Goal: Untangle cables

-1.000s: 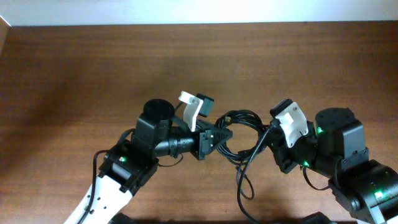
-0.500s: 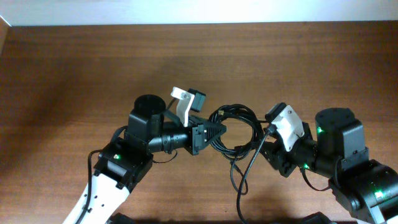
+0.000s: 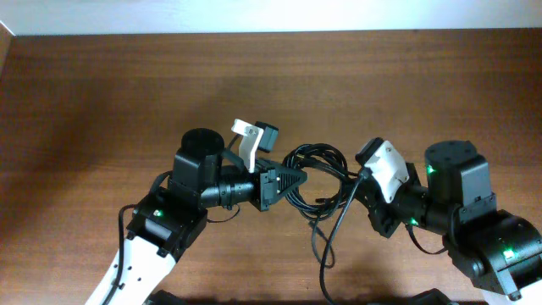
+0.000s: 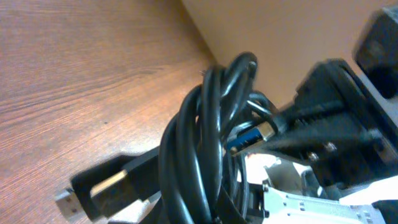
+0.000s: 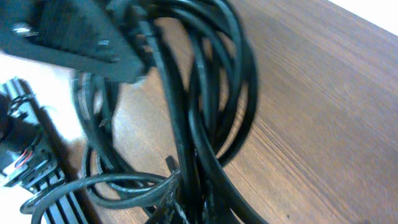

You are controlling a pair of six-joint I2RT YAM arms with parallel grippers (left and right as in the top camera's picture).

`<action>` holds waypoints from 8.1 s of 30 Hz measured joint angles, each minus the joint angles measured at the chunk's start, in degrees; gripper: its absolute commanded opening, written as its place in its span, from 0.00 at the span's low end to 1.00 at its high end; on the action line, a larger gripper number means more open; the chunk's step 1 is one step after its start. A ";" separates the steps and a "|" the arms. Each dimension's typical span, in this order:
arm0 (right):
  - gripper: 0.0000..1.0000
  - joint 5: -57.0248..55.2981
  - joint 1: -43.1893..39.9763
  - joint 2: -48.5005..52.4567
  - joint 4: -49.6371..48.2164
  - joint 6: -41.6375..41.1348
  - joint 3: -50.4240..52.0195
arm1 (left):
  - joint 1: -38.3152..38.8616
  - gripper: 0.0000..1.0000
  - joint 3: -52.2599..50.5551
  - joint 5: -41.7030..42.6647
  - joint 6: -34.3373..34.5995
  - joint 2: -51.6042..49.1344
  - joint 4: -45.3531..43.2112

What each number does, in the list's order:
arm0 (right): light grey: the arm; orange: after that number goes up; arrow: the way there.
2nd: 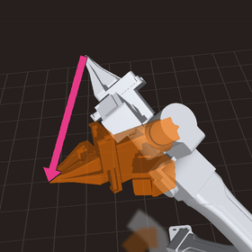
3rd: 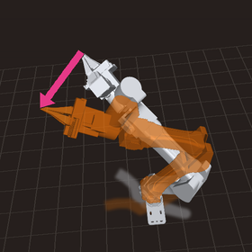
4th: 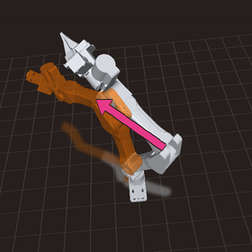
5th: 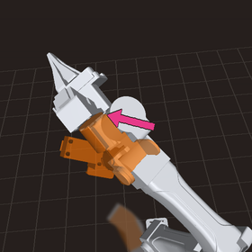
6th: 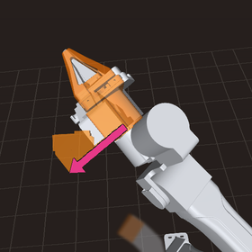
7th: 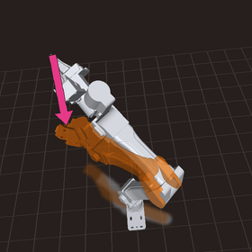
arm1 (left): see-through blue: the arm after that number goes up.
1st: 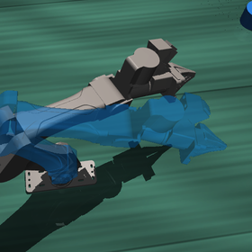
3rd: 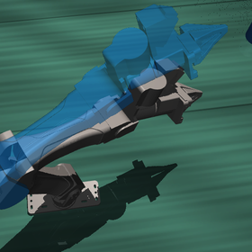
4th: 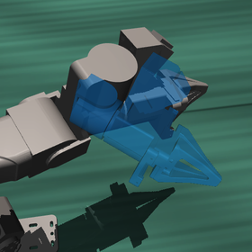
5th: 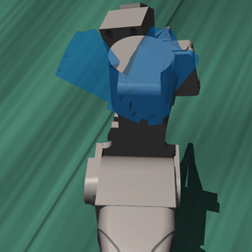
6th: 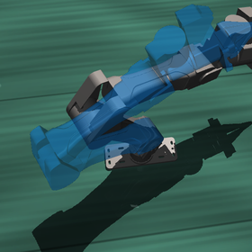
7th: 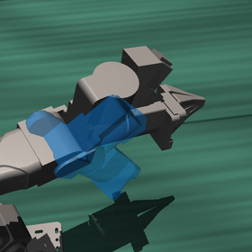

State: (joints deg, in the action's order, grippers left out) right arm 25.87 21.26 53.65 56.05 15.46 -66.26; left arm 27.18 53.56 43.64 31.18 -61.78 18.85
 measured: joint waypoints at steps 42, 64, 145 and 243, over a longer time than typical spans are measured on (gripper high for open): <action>0.68 -8.55 0.33 0.79 0.90 -8.28 0.00 | -5.25 0.00 0.00 -14.78 3.82 0.04 5.77; 0.72 -5.29 0.33 5.42 -1.25 -12.52 0.00 | -2.49 0.00 0.00 -9.33 -3.13 0.04 6.03; 0.04 -17.46 0.63 -3.37 1.14 -19.74 -0.09 | 9.25 0.54 -0.11 -0.59 -13.70 -0.59 -6.16; 0.04 -22.95 0.74 -5.01 -0.81 -24.70 -1.75 | 10.38 0.85 0.39 -12.28 0.22 -0.48 -8.26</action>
State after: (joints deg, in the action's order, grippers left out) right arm 2.92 22.00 48.64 55.24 -9.23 -68.01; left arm 37.56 53.95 31.35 31.40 -62.26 10.59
